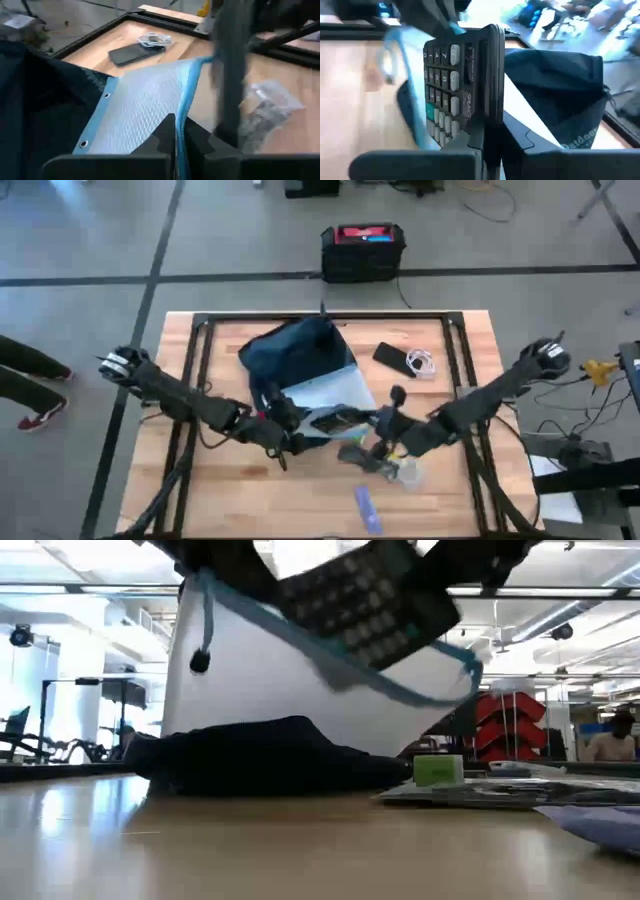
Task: Unpack backpack
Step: Put the black calculator into the white zip bag
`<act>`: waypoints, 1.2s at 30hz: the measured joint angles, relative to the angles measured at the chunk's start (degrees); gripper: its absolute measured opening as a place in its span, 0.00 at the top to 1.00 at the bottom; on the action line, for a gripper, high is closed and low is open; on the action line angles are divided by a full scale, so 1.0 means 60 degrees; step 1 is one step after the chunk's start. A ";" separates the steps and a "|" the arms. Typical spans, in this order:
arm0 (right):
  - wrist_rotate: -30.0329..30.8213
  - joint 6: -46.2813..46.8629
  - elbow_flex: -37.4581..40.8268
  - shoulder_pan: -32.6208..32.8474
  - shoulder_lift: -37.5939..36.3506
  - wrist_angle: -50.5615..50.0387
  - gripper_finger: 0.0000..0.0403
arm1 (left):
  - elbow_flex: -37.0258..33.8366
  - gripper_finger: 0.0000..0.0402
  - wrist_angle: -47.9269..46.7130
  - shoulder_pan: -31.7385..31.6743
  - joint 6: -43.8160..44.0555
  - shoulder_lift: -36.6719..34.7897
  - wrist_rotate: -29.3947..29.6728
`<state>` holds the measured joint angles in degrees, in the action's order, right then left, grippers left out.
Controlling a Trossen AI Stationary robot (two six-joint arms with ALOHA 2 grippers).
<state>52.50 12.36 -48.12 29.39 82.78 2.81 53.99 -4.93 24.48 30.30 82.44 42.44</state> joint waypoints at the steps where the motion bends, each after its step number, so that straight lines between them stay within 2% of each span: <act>1: 0.0246 -0.0209 -0.0058 0.0000 0.0326 0.0275 0.97 | 0.0027 1.00 0.0003 0.0050 0.0000 -0.0018 -0.0011; 4: 0.0889 -0.0979 -0.0308 -0.0010 0.1258 0.1237 0.97 | 0.0072 1.00 0.0004 0.0148 -0.0007 -0.0019 -0.0023; 7: 0.1012 -0.1660 -0.0761 -0.0103 0.2220 0.2121 0.95 | 0.0075 1.00 -0.0003 0.0184 0.0000 -0.0019 -0.0026; 13: 0.1008 -0.1958 -0.2052 -0.0536 0.4002 0.2232 0.87 | 0.0071 1.00 0.0000 0.0187 0.0033 -0.0016 -0.0132; 15: 0.0987 -0.1628 -0.2545 -0.0683 0.4359 0.1700 0.85 | 0.0071 1.00 0.0000 0.0234 0.0036 -0.0008 -0.0184; 19: 0.1004 -0.0719 -0.3590 -0.0880 0.4675 -0.0567 0.79 | 0.0067 1.00 -0.0007 0.0410 0.0044 -0.0008 -0.0201; 23: 0.1058 -0.0754 -0.4204 -0.0965 0.4650 -0.2429 0.75 | 0.0067 1.00 -0.0051 0.0605 0.0044 -0.0005 -0.0201; 26: 0.1832 -0.0834 -0.4324 -0.0943 0.4555 -0.2741 0.75 | 0.0060 1.00 -0.0098 0.0693 0.0044 -0.0005 -0.0198; 30: 0.3019 -0.1451 -0.4309 -0.0870 0.4442 -0.2702 0.82 | 0.0049 1.00 -0.0236 0.0784 0.0038 -0.0005 -0.0186; 32: 0.2667 -0.1531 -0.4253 -0.0878 0.4442 -0.2863 0.85 | 0.0038 1.00 -0.0335 0.0839 0.0040 -0.0004 -0.0194; 36: 0.0794 -0.0678 -0.4241 -0.0907 0.4420 -0.3677 0.87 | 0.0031 1.00 -0.0487 0.0957 0.0114 0.0003 -0.0327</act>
<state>57.26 8.30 -73.57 23.94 109.30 -19.25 54.17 -7.85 30.22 30.99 82.46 40.48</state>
